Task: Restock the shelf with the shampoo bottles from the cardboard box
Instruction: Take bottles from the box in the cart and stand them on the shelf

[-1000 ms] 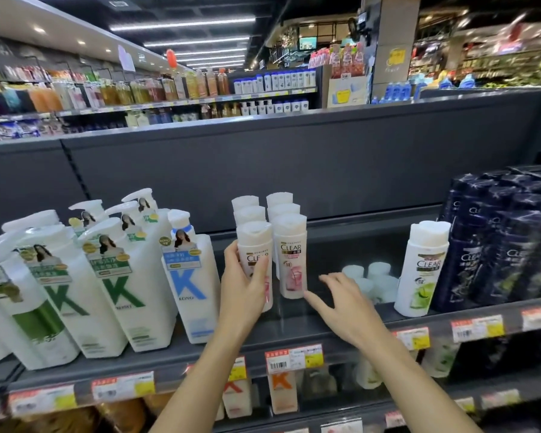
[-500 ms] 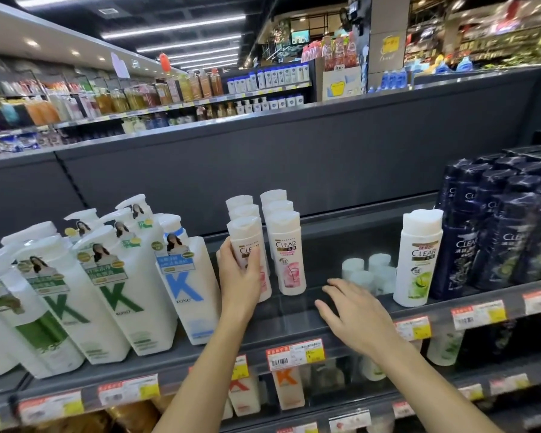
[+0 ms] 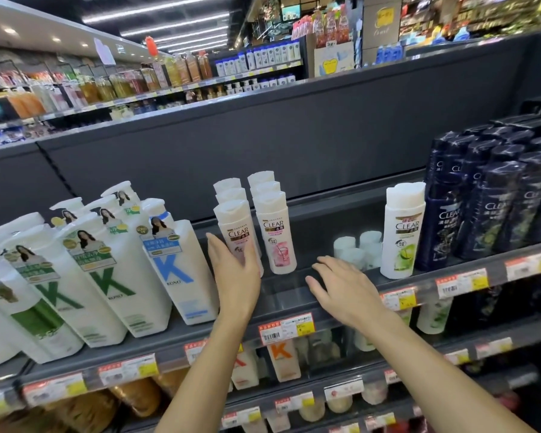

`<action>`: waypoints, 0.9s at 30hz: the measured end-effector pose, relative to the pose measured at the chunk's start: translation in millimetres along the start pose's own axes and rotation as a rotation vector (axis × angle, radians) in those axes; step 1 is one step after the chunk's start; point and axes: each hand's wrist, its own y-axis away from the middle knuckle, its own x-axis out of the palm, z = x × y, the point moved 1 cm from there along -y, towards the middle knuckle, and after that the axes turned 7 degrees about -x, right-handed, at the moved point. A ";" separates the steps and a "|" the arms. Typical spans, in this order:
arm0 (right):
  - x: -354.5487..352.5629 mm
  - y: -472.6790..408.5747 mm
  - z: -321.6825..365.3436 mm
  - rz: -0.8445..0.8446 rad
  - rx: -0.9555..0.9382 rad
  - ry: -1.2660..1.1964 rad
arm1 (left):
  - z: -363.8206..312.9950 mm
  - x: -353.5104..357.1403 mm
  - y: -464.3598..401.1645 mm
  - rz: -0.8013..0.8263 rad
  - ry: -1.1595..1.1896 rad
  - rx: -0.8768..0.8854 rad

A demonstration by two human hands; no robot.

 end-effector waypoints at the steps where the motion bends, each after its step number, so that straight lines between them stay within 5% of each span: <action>1: 0.1 -0.3 0.3 0.006 0.002 -0.003 | 1.7 -0.7 7.4 -0.009 -0.036 0.025; 6: -8.2 19.2 3.9 -0.087 0.027 -0.073 | 0.3 0.4 75.2 0.032 -0.043 0.336; 9: -16.5 60.8 0.0 -0.163 0.056 -0.127 | -5.3 17.0 113.3 0.303 -0.019 0.552; 12: -25.5 127.1 -17.0 -0.239 0.157 -0.154 | -11.4 50.1 147.4 0.565 0.011 0.562; 16: -34.3 246.4 -54.4 -0.247 0.574 -0.162 | -5.0 115.6 210.7 0.944 -0.132 0.546; 22: -24.6 447.5 -111.5 -0.275 1.261 -0.325 | -1.1 199.7 346.3 1.566 -0.150 0.182; 27: 16.4 559.7 -151.1 -0.358 1.569 -0.396 | 33.8 268.4 458.6 1.771 -0.289 -0.161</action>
